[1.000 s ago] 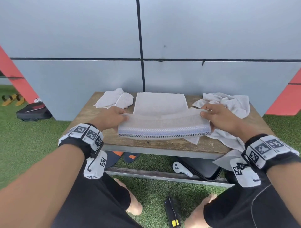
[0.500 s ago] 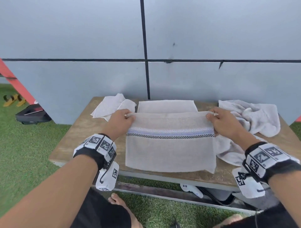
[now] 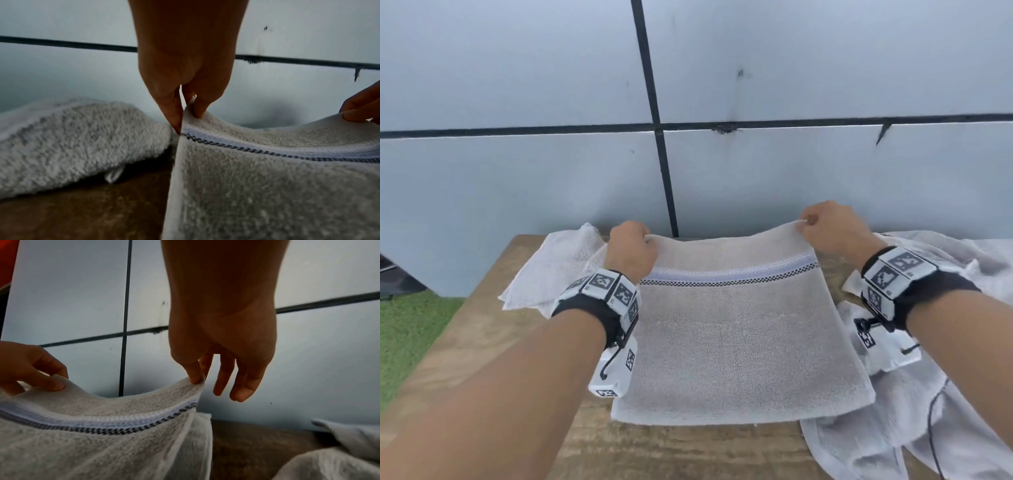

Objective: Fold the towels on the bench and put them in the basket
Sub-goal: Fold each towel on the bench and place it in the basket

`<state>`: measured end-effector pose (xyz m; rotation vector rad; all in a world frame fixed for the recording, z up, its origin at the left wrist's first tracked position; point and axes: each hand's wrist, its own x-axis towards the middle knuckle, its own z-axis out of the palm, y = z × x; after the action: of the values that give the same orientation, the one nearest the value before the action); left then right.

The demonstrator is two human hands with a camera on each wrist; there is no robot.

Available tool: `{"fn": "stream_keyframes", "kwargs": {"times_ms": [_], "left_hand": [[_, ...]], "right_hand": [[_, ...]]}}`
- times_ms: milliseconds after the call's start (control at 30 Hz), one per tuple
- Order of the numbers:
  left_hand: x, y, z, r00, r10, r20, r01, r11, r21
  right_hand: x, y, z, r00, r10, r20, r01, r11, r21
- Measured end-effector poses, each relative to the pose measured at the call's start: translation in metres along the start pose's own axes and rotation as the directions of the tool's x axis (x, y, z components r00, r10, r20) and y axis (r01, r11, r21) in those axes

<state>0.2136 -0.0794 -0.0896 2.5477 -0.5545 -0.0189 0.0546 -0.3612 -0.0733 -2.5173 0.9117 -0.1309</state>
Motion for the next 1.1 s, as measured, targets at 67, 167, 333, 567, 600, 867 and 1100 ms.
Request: {"fn": "stream_keyframes", "kwargs": {"times_ms": [67, 167, 333, 567, 600, 867, 1100], "left_hand": [[0.007, -0.006, 0.014, 0.998, 0.029, 0.053, -0.032, 0.998, 0.048], [0.008, -0.012, 0.025, 0.994, 0.029, 0.108, -0.041, 0.992, 0.117], [-0.004, -0.010, 0.022, 0.988, 0.059, 0.144, -0.079, 0.987, 0.137], [-0.060, 0.004, -0.009, 0.974, 0.076, 0.212, -0.106, 0.986, 0.131], [-0.070, 0.008, -0.014, 0.971, 0.079, 0.226, -0.117, 0.980, 0.160], [-0.192, 0.065, -0.023, 0.771, 0.610, 0.185, -0.504, 0.761, -0.408], [-0.224, 0.065, 0.001, 0.788, 0.615, 0.015, -0.537, 0.700, -0.471]], "right_hand": [[0.010, 0.004, 0.015, 0.999, -0.017, 0.051, 0.019, 0.999, -0.043], [0.013, 0.009, 0.031, 0.995, -0.028, 0.099, 0.031, 0.999, -0.027], [-0.001, 0.006, 0.030, 1.000, -0.022, 0.022, 0.020, 0.995, 0.099], [-0.087, -0.002, -0.003, 0.971, -0.225, -0.087, 0.241, 0.917, 0.318], [-0.104, -0.001, -0.006, 0.962, -0.259, -0.085, 0.273, 0.902, 0.334], [-0.222, -0.005, -0.008, 0.887, -0.451, -0.098, 0.448, 0.791, 0.417], [-0.265, 0.008, 0.006, 0.894, -0.447, -0.045, 0.408, 0.766, 0.497]]}}
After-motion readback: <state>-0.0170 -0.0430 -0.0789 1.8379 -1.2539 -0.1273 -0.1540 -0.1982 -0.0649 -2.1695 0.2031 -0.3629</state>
